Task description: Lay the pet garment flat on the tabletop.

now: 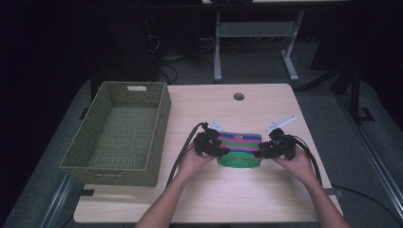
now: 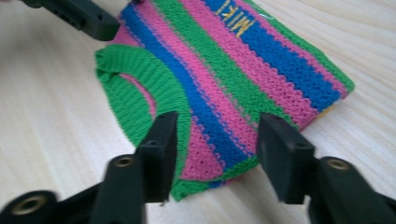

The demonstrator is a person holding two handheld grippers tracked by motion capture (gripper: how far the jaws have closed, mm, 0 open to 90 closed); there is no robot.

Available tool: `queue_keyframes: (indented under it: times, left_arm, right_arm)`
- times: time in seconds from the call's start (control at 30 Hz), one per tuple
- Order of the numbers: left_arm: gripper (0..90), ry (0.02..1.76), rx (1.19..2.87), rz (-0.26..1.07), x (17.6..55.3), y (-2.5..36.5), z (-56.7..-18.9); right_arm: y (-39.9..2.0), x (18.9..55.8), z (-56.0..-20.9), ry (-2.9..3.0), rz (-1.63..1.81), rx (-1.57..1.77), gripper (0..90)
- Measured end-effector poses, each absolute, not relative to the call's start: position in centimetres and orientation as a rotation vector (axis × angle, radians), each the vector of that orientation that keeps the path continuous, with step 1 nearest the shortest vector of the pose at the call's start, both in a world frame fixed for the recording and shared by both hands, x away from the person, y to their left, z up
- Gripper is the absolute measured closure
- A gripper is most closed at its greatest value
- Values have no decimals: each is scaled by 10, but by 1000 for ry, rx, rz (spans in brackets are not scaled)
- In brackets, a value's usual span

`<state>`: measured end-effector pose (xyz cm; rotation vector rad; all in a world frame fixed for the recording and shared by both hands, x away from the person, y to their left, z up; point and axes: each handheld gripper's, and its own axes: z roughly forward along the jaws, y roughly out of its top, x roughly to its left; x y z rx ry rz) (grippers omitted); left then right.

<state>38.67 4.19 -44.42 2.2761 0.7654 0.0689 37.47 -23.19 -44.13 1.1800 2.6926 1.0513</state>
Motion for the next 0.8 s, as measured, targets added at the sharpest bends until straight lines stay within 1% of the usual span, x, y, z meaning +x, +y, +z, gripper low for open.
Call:
queue_keyframes:
  times: [0.13, 0.17, 0.3, 0.43, 0.8]
  left_arm:
    - [558, 756, 2317, 78, 387, 40, -450]
    - [588, 750, 2318, 80, 387, 40, -451]
    - [640, 730, 2346, 105, 384, 40, -452]
    - [644, 727, 2353, 104, 381, 42, -452]
    - [632, 699, 2351, 86, 361, 54, -452]
  right_arm:
    - [-230, 376, -446, 2688, 1036, 1176, 631]
    - [-229, 376, -447, 2693, 1017, 1166, 672]
    - [-226, 376, -452, 2697, 993, 1148, 741]
    - [-224, 373, -452, 2708, 989, 1132, 763]
    - [-215, 356, -452, 2749, 989, 1052, 747]
